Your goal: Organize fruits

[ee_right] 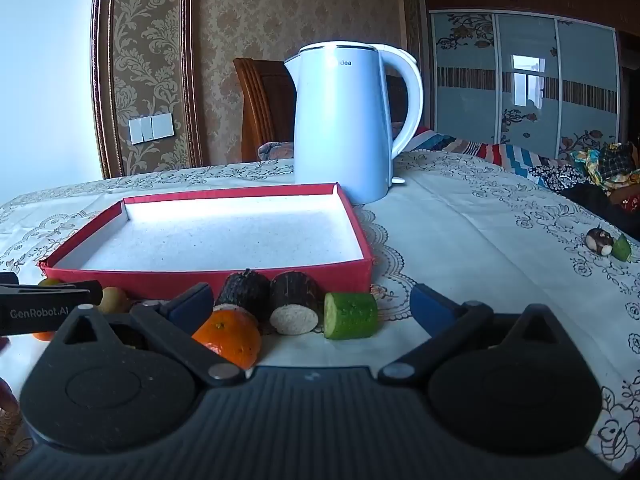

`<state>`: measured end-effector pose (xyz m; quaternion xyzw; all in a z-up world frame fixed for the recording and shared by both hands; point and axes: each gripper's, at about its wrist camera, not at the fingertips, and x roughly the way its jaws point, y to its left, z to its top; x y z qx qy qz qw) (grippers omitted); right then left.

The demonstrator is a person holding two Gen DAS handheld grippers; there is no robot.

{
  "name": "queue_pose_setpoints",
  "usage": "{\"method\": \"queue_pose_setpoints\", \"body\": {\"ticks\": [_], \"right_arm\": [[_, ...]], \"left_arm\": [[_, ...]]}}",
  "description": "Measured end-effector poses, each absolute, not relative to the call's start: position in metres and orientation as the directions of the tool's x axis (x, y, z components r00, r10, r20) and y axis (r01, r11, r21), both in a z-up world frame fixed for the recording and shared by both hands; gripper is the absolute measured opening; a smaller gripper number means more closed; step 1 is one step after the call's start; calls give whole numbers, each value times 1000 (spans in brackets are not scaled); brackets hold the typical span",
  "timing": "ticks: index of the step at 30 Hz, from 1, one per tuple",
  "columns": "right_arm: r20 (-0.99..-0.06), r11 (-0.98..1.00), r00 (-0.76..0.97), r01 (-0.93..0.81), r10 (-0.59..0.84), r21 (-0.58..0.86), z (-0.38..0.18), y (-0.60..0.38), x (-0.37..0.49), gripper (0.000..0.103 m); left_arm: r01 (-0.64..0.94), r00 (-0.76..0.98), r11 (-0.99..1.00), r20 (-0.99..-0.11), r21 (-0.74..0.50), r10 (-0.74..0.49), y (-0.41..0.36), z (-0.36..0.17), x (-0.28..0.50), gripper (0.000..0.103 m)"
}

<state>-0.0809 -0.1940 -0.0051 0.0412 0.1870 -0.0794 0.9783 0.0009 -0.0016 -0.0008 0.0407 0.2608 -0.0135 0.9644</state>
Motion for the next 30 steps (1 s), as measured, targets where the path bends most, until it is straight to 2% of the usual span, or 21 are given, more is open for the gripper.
{"method": "queue_pose_setpoints", "body": {"ticks": [21,30], "right_arm": [[-402,984,906,171,-134,57,-6,-197,-79,103],[-413,979,902,183,-129,93,-7,-203,-77,103]], "left_arm": [[62,852,998,-522,19,-43,6,1,2,103],[-12,882,1000,-470,-10,6,25,11,-3,103]]}}
